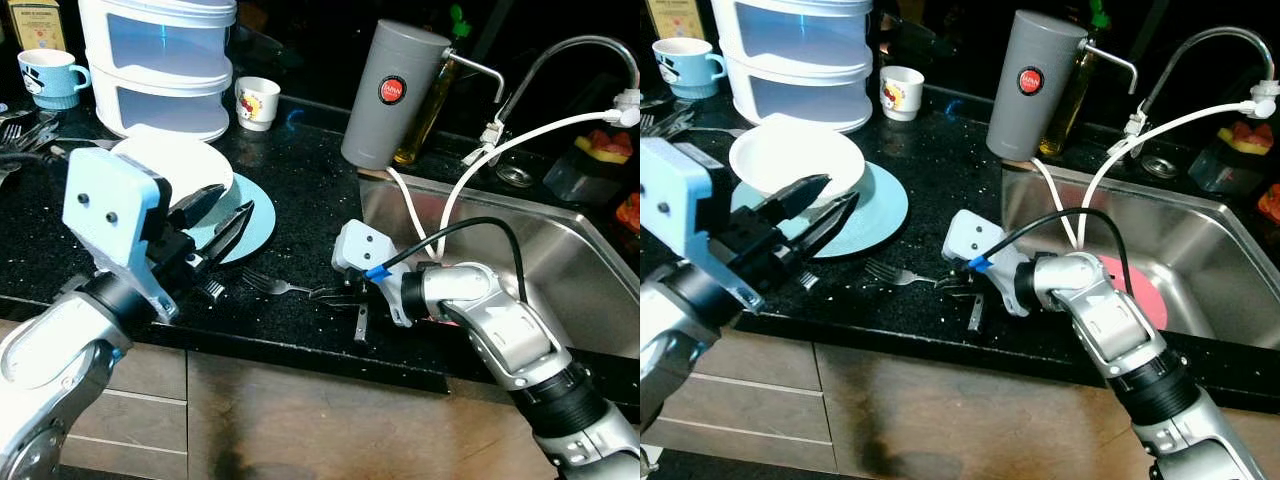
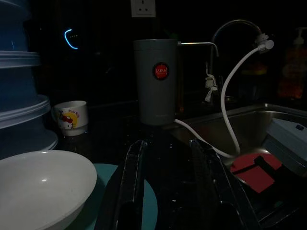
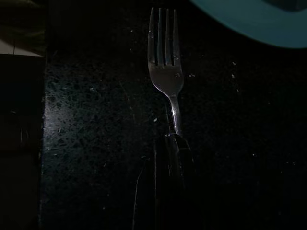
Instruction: Kitchen organization
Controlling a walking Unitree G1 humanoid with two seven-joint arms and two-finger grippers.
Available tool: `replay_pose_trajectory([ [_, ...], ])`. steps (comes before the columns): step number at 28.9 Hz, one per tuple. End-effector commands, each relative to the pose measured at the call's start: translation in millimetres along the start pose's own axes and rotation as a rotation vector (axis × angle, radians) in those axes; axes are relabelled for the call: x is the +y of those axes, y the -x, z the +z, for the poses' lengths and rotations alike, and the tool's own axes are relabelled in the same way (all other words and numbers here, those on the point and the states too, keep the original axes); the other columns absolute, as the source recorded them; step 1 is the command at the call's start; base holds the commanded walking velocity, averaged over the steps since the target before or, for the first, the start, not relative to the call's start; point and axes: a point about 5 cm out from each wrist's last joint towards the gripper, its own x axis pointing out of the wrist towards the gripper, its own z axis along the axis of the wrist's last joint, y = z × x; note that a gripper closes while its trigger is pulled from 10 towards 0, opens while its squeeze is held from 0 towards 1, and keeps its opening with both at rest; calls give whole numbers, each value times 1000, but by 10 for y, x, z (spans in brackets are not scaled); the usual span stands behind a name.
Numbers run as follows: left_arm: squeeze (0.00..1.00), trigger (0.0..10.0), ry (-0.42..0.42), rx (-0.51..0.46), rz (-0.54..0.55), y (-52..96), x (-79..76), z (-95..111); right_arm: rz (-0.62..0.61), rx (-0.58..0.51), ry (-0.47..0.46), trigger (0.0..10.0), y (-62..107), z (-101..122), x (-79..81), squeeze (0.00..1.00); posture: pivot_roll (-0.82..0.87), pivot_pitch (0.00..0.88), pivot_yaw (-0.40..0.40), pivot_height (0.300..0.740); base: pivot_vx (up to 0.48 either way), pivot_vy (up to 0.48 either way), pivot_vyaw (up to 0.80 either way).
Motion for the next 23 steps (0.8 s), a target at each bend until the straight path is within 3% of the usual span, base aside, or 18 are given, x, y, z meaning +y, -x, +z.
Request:
replay_pose_trajectory([
  [1, 0, 10000, 13, 6, -28, -15, -49, -16, -7, 84, -69, 0, -19, -180, 2, 0, 162, 0, -141, 740, 0, 0, 0],
  [5, 0, 10000, 17, 5, -29, -22, -58, -22, -15, 65, -107, 0, -33, -174, -12, 0, 161, 0, -141, 740, 0, 0, 0],
  [7, 0, 10000, 21, -3, -25, -35, -64, -17, -74, -74, -196, 0, -63, -46, -114, 0, 160, 0, -141, 740, 0, 0, 0],
  [8, 0, 10000, 21, -3, -25, -35, -64, -17, -74, -74, -196, 0, -63, -46, -114, 0, 160, 0, -141, 740, 0, 0, 0],
  [13, 0, 10000, 26, -14, -26, -61, -80, -3, -151, -343, -365, 0, -33, 223, -306, 0, 161, 0, -140, 740, 0, 0, 0],
  [23, 0, 10000, 32, -23, -29, -85, -106, 5, -163, -355, -355, 0, -20, 217, -337, 0, 161, 0, -142, 740, 0, 0, 0],
])
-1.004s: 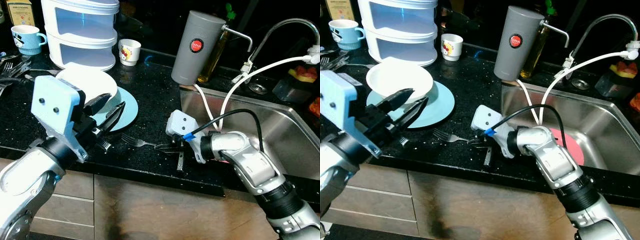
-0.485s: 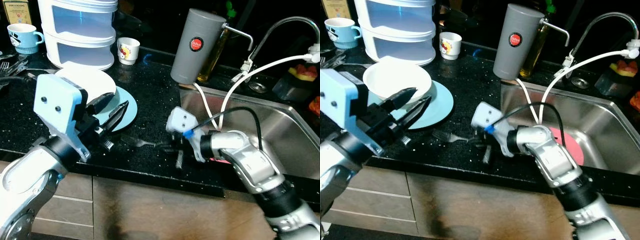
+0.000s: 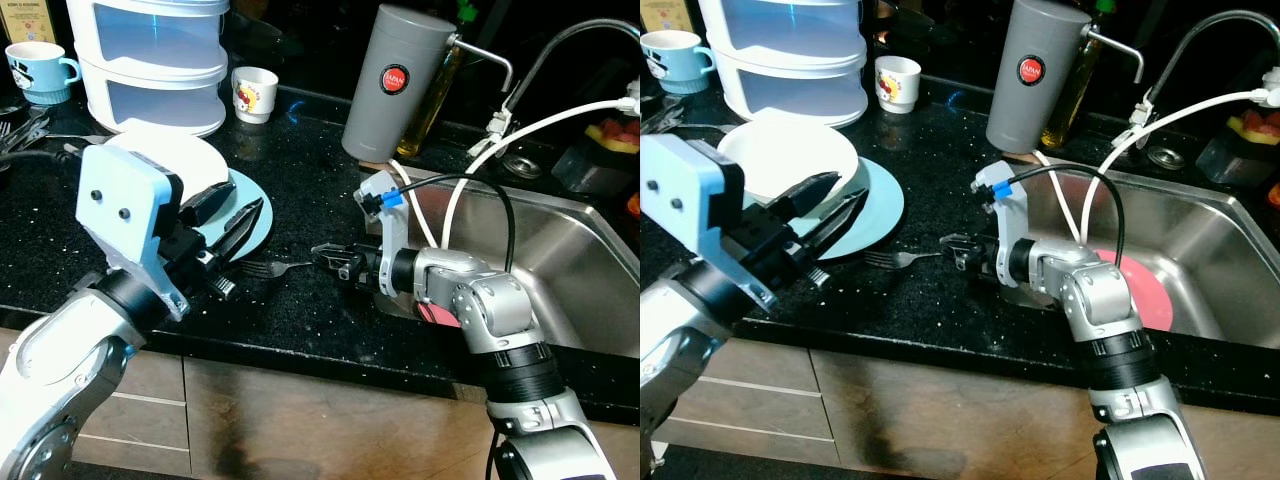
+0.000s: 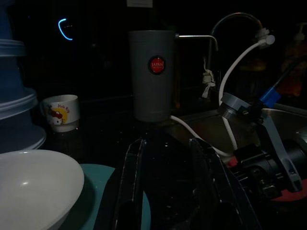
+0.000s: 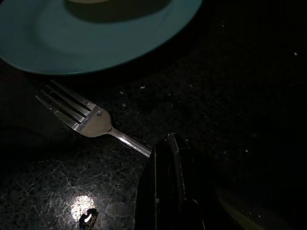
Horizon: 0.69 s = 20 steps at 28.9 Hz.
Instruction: Kitchen organization
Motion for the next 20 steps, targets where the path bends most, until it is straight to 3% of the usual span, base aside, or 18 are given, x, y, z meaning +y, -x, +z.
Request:
replay_pose_trajectory([
  [1, 0, 10000, 11, -10, -24, -29, -50, 6, 6, -24, 6, 0, 58, 18, -37, 0, 160, 0, -142, 740, 0, 0, 0],
  [9, 0, 10000, 9, -16, -20, -40, -50, 15, 81, -10, 44, 0, 81, 32, 2, 0, 163, 0, -148, 740, 0, 0, 0],
  [10, 0, 10000, 10, -16, -20, -42, -54, 14, 118, -13, 50, 2627, 90, 47, 15, 0, 165, 0, -150, 740, 0, 0, 0],
  [11, 0, 10000, 12, -20, -21, -45, -60, 17, 160, -11, 61, 10000, 97, 66, 38, 925, 165, 0, -150, 740, 0, 0, 0],
  [13, 0, 10000, 14, -22, -22, -47, -64, 19, 188, -9, 69, 10000, 101, 79, 53, 925, 165, 0, -150, 740, 0, 0, 0],
  [14, 0, 10000, 15, -24, -22, -50, -67, 22, 200, -4, 78, 10000, 97, 91, 59, 1000, 165, 0, -150, 740, 0, 0, 0],
  [20, 0, 10000, 17, -35, -26, -81, -80, 30, 208, -48, 150, 10000, -20, 217, 46, 1000, 163, 0, -156, 740, 0, 0, 0],
])
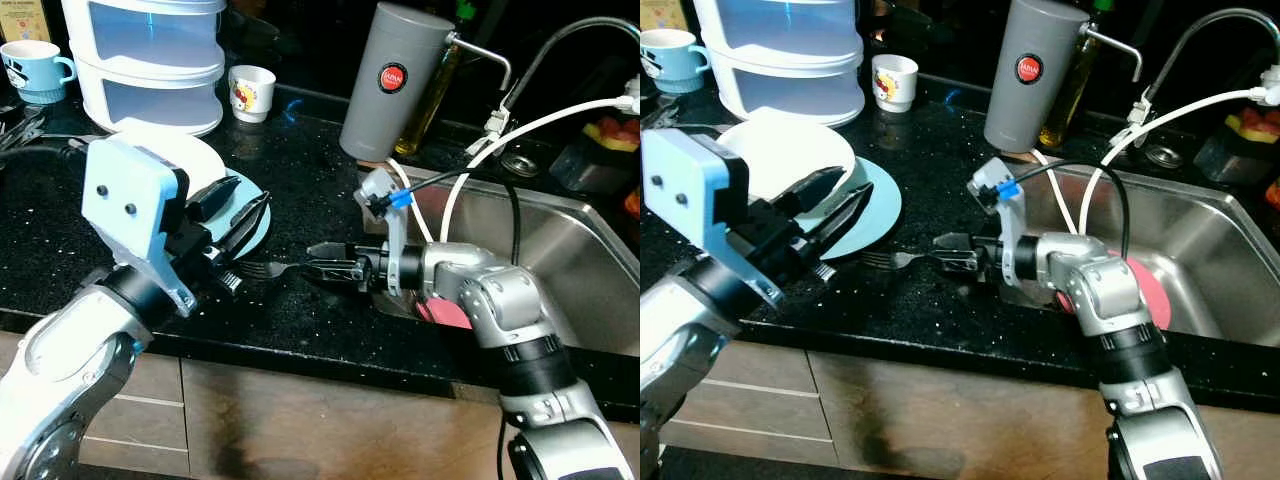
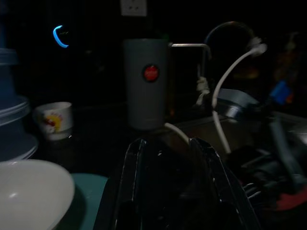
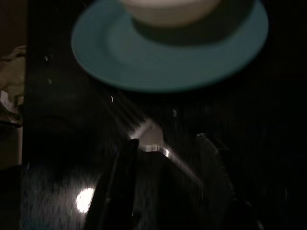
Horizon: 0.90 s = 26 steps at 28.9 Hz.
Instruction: Kitchen organization
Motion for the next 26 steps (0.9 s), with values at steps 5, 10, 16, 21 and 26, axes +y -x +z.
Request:
replay_pose_trajectory([
  [5, 0, 10000, 6, -7, -20, -42, -37, -3, 20, 12, 108, 10000, -105, 77, -73, 1000, 171, 0, -153, 740, 0, 0, 0],
  [10, 0, 10000, -2, -14, -28, -60, -26, 23, 104, 196, 219, 10000, -191, 2, -142, 0, 180, 0, -155, 740, 0, 0, 0],
  [16, 0, 10000, -4, -18, -27, -66, -29, 27, 151, 294, 217, 10000, -118, -19, -257, 0, 181, 0, -161, 740, 0, 0, 0],
  [21, 0, 10000, -4, -20, -25, -69, -31, 25, 114, 316, 217, 10000, -69, 52, -379, 0, 177, 0, -163, 740, 0, 0, 0],
  [26, 0, 10000, -4, -22, -27, -73, -35, 29, 91, 432, 186, 10000, -54, -26, -463, 0, 177, 0, -165, 740, 0, 0, 0],
])
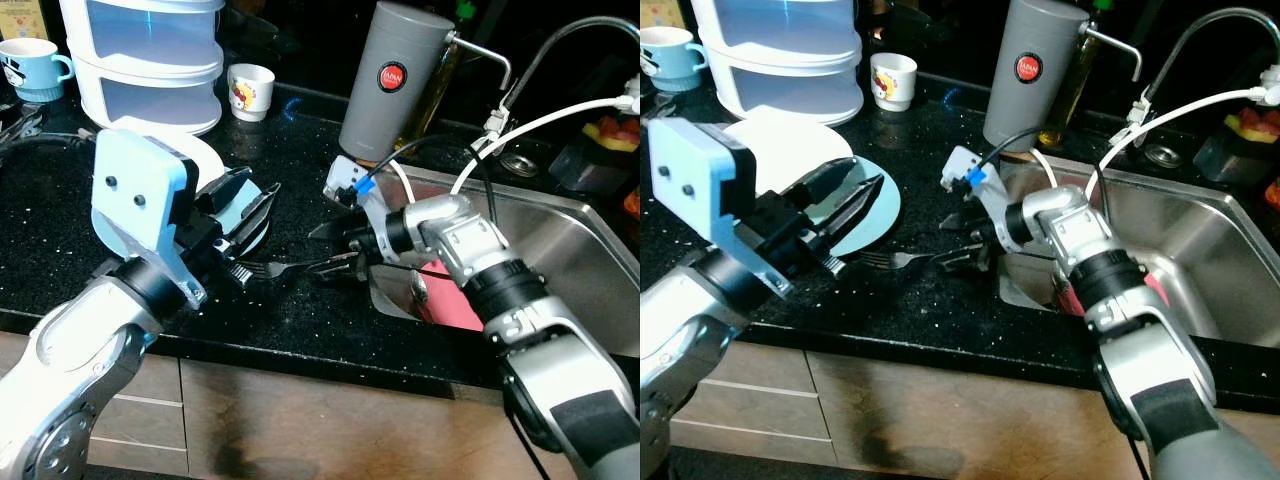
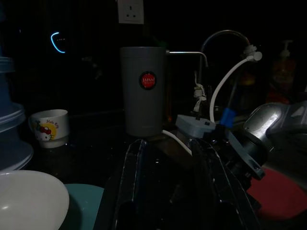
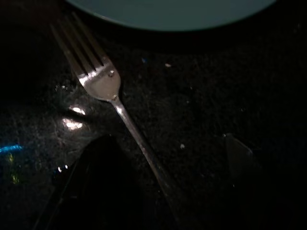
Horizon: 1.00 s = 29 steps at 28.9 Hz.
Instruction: Kitchen organization
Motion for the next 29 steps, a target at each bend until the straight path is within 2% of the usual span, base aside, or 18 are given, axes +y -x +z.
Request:
replay_pose_trajectory([
  [1, 0, 10000, -3, 1, -16, -15, -24, -3, 20, 104, -29, 4196, 3, -131, -6, 0, 177, 0, -165, 740, 0, 0, 0],
  [3, 0, 10000, -3, 1, -15, -12, -22, -3, 41, 122, -39, 4196, -2, -157, 5, 0, 177, 0, -165, 740, 0, 0, 0],
  [4, 0, 10000, -4, 2, -15, -10, -21, -3, 57, 139, -50, 1176, -5, -183, 14, 0, 176, 0, -167, 740, 0, 0, 0],
  [5, 0, 10000, -4, 2, -15, -10, -21, -3, 57, 139, -50, 1176, -5, -183, 14, 0, 176, 0, -167, 740, 0, 0, 0],
  [6, 0, 10000, -4, 3, -15, -8, -20, -3, 75, 160, -57, 0, -4, -212, 20, 0, 176, 0, -167, 740, 0, 0, 0],
  [11, 0, 10000, -3, 6, -14, -2, -26, -13, 130, 214, -44, 0, 10, -264, 28, 0, 169, 0, -174, 740, 0, 0, 0],
  [23, 0, 10000, -4, 5, -7, 8, -20, -11, 180, 233, -55, 0, 11, -378, 70, 0, 173, 0, -173, 740, 0, 0, 0],
  [29, 0, 10000, -4, 6, -10, 5, -18, -13, 187, 231, -31, 0, 109, -406, 49, 0, 171, 0, -170, 740, 0, 0, 0],
])
